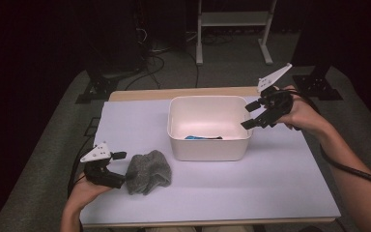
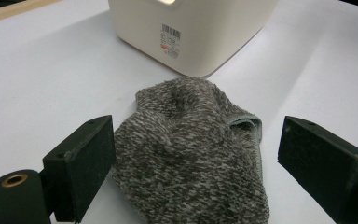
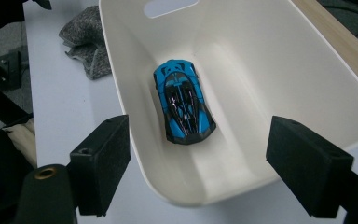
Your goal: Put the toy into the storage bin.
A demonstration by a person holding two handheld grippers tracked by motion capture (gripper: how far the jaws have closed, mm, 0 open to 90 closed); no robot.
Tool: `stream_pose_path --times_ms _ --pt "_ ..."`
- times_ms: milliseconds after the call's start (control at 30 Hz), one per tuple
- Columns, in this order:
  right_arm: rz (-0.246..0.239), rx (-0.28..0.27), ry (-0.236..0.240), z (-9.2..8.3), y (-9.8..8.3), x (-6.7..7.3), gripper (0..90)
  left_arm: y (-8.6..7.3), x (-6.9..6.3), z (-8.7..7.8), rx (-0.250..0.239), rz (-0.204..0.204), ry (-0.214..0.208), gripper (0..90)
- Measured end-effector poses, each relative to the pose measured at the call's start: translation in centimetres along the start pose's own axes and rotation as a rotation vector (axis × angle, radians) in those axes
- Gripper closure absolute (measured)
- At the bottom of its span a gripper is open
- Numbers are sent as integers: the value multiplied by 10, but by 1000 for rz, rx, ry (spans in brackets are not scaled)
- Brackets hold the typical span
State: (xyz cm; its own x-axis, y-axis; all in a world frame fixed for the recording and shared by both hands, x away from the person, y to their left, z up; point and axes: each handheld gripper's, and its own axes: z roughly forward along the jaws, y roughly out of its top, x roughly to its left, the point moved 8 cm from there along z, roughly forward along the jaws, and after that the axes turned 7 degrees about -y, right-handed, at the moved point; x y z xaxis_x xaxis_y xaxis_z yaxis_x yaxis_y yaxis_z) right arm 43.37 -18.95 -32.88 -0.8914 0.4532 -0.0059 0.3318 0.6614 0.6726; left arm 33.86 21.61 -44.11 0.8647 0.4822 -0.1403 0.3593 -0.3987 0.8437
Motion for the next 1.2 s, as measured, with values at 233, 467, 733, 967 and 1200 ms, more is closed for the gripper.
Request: stream_pose_path --times_ms 233,467,733,967,1200 --pt "52 -21 -22 -14 -19 -1 204 1 -1 0 0 6 1 102" --pt "95 -34 -38 -17 -45 -4 204 1 -1 1 0 10 -1 102" --pt "151 -51 -49 -19 -75 -2 203 2 -3 2 2 10 -1 101" --pt "180 -58 -68 -17 -96 1 199 2 -4 3 -1 13 0 98" --pt "216 -55 -63 -7 -118 4 194 2 -4 2 -1 15 1 92"
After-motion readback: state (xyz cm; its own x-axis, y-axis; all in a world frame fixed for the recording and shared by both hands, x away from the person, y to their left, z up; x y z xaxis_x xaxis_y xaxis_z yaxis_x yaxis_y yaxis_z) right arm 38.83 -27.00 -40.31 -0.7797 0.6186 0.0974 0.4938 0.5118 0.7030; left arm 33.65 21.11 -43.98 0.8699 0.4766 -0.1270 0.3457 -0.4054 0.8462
